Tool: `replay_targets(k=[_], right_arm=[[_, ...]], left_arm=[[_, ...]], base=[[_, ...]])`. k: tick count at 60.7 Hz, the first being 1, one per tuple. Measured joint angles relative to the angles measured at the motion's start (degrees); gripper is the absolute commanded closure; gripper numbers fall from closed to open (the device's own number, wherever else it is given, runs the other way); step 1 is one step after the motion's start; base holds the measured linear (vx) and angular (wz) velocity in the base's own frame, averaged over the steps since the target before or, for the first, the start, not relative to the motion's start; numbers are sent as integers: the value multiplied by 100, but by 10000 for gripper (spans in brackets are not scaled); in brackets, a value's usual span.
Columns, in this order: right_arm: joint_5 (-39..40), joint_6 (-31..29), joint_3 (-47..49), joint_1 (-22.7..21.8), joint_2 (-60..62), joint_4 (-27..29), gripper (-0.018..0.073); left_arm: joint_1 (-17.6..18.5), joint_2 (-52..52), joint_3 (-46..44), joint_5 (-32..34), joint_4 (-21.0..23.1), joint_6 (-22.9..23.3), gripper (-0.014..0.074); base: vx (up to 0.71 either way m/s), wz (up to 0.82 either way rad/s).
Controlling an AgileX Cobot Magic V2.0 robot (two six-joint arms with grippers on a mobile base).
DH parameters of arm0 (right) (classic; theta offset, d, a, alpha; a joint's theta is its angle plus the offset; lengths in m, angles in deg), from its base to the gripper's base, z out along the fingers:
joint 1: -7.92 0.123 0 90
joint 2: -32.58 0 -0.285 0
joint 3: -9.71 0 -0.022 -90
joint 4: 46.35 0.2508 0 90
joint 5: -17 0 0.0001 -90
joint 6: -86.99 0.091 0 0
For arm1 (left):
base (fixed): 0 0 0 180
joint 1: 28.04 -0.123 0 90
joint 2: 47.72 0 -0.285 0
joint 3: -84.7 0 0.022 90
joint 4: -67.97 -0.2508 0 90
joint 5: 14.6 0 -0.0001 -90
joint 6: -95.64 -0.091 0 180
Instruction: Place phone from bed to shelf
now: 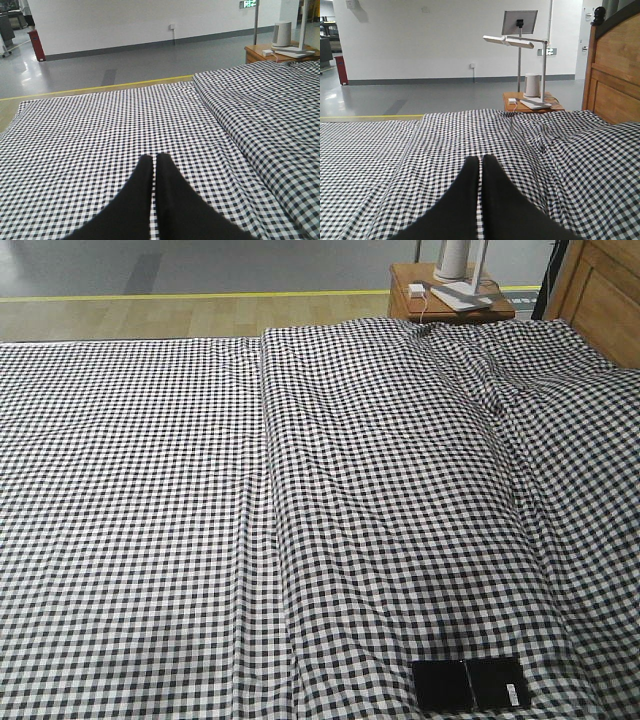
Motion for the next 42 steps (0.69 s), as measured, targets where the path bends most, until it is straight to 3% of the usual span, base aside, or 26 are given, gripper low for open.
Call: replay_targets(k=[42], right_arm=[[0,0,0,0,0,0,566]], left_arm=[[0,0,0,0,0,0,595]], base=[[0,0]])
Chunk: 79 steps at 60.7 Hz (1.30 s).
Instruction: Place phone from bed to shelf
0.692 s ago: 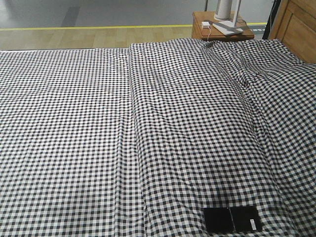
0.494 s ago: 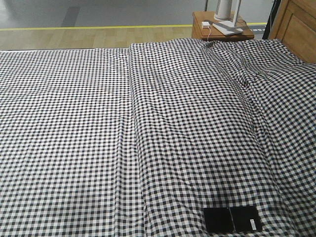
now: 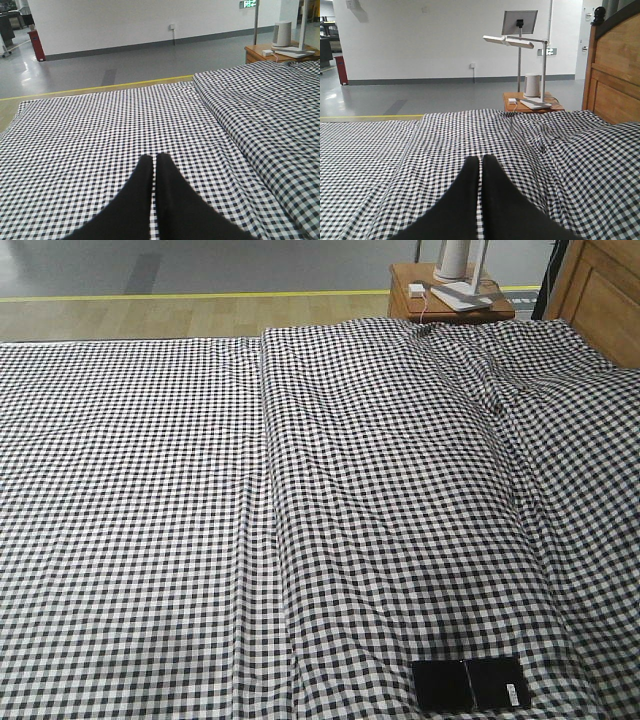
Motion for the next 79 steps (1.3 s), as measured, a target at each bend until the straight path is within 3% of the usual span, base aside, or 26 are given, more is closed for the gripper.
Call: replay_targets(k=[46,53,63,79], right_arm=[[188,0,0,0,0,0,566],[630,0,0,0,0,0,566],[1876,0,31,0,0,0,566],[2120,-6,1581,0,-173,0,566]], left_arm=[[0,0,0,0,0,0,595],[0,0,0,0,0,0,595],[0,0,0,0,0,0,595],[0,0,0,0,0,0,595]], base=[[0,0],[0,0],[0,0],[0,0]])
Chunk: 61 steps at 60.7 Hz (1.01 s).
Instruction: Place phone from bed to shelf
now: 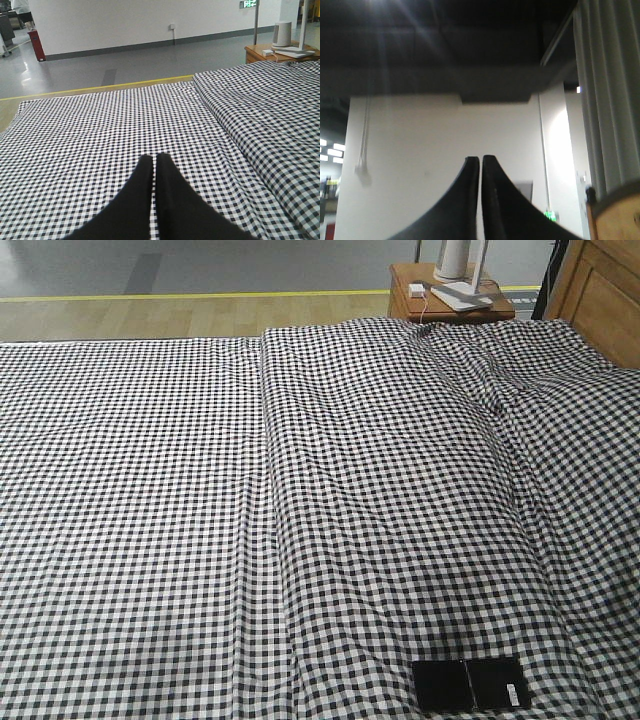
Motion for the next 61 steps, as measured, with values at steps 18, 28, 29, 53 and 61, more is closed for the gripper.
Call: replay_targets(k=[18,28,29,53,61], right_arm=[[-783,-5,2130,0,-1469,0,562],[-1952,5,3179,0,-2475,0,549],[-2037,5,3246,0,-2553,0,546],[-3811,112,3794,0,-4162,553,228],[-4167,114,3797,0,-4394,645,27]], left_arm=[[0,0,0,0,0,0,595],[0,0,0,0,0,0,595],[0,0,0,0,0,0,595],[0,0,0,0,0,0,595],[0,0,0,0,0,0,595]], base=[[0,0],[0,0],[0,0],[0,0],[0,0]])
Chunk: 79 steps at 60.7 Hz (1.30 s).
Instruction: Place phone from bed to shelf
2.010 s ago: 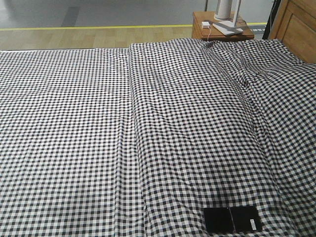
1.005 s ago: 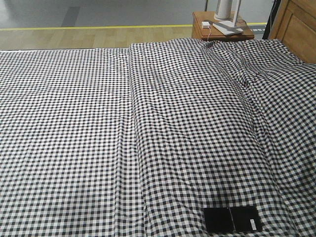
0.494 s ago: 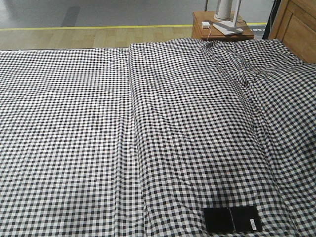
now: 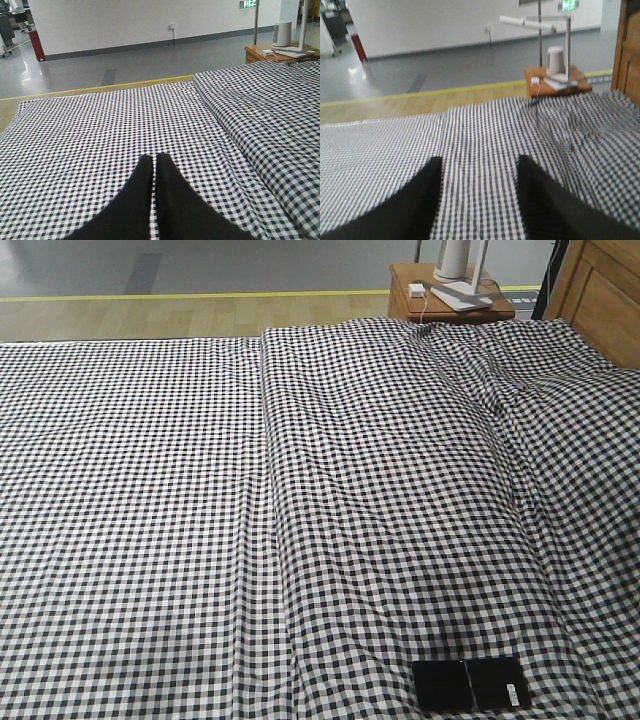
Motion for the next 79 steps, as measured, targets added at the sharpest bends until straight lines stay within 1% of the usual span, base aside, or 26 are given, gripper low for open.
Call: replay_targets(k=[3,8,13,32,45,50,63,67,71,75,79], right_arm=[[-100,0,0,0,-73,7,-48],[-254,0,0,0,-193,19,-133],[-401,0,0,0,-279,19,-169],[-442,0,0,0,-303,19,-129],[-545,-148,56,-12,-423,14,-96],[-894,-94,273,-16,-587,-74,-93],[-2036,154,1202,-26,-1409,-563,-90],[-2277,215,1478,-156,-1716,-613,-88],[-2445,244,1717,-441,-1995,-606,-87],[-2527,210,1906,-862,-2245,-523,-84],[-2576,-16,2035,-1359,-2481,-250,-80]], left_arm=[[0,0,0,0,0,0,595],[0,0,0,0,0,0,595],[0,0,0,0,0,0,595],[0,0,0,0,0,0,595],[0,0,0,0,0,0,595],[0,0,0,0,0,0,595],[0,0,0,0,0,0,595],[0,0,0,0,0,0,595],[0,0,0,0,0,0,595],[0,0,0,0,0,0,595],[0,0,0,0,0,0,595]], base=[[0,0],[0,0],[0,0],[0,0],[0,0],[0,0],[0,0],[0,0],[0,0],[0,0],[0,0]])
